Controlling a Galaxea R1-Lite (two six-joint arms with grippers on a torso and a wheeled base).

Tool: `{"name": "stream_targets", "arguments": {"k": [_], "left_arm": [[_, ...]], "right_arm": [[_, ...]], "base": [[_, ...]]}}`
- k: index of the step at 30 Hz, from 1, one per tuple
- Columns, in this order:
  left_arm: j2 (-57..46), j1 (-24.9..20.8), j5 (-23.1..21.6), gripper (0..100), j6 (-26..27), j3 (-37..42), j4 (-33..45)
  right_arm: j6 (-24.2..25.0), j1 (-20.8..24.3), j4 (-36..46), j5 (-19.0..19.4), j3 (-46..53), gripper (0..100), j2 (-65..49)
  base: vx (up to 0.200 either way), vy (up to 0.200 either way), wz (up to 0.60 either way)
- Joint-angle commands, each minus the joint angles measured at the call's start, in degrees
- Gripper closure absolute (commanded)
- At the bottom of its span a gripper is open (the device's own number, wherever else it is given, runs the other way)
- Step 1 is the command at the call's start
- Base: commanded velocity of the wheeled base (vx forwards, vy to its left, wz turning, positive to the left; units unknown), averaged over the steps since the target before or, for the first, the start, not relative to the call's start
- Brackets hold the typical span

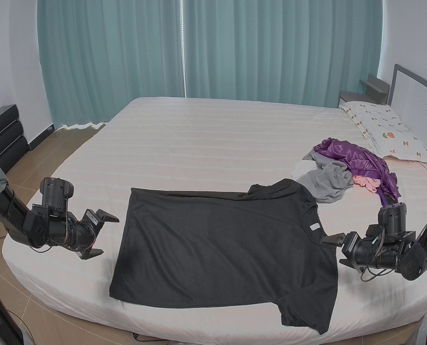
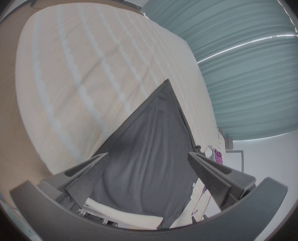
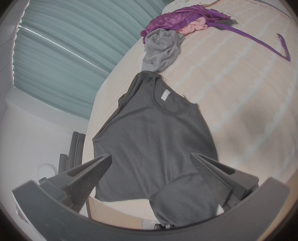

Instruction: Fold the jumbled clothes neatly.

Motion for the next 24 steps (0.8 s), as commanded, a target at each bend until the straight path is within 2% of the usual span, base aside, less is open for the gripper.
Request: {"name": "stream_targets", "arguments": {"k": [1, 5, 13, 17, 21, 24], "left_arm": [[-4.2, -1.0, -1.0, 0, -0.1, 5.3, -0.2], [-3.9, -1.0, -1.0, 0, 0.0, 6.7, -2.3], [-0.5, -3.3, 1.0, 0, 0.7, 10.5, -8.5], [2.0, -5.7, 3.8, 0, 1.9, 13.2, -11.9], [6.1, -8.1, 9.4, 0, 7.5, 15.0, -13.9], [8.4, -8.6, 12.2, 0, 8.7, 14.8, -15.3]], "right_arm": [[-0.1, 0.2, -2.7, 0.7, 6.0, 0, -0.7], [-0.2, 0.2, -4.9, 0.6, 7.8, 0, 1.0], [-0.4, 0.3, -9.8, 0.3, 10.1, 0, 5.6], [-0.4, 0.3, -12.6, 0.3, 10.9, 0, 7.3], [-0.4, 0.3, -15.4, 0.2, 11.9, 0, 9.3], [-0.5, 0.4, -18.0, 0.2, 12.8, 0, 10.4]], "base": [[-0.2, 0.0, 0.0], [-0.2, 0.0, 0.0], [0.0, 0.0, 0.0], [0.0, 0.0, 0.0], [0.0, 0.0, 0.0], [0.0, 0.0, 0.0]]}}
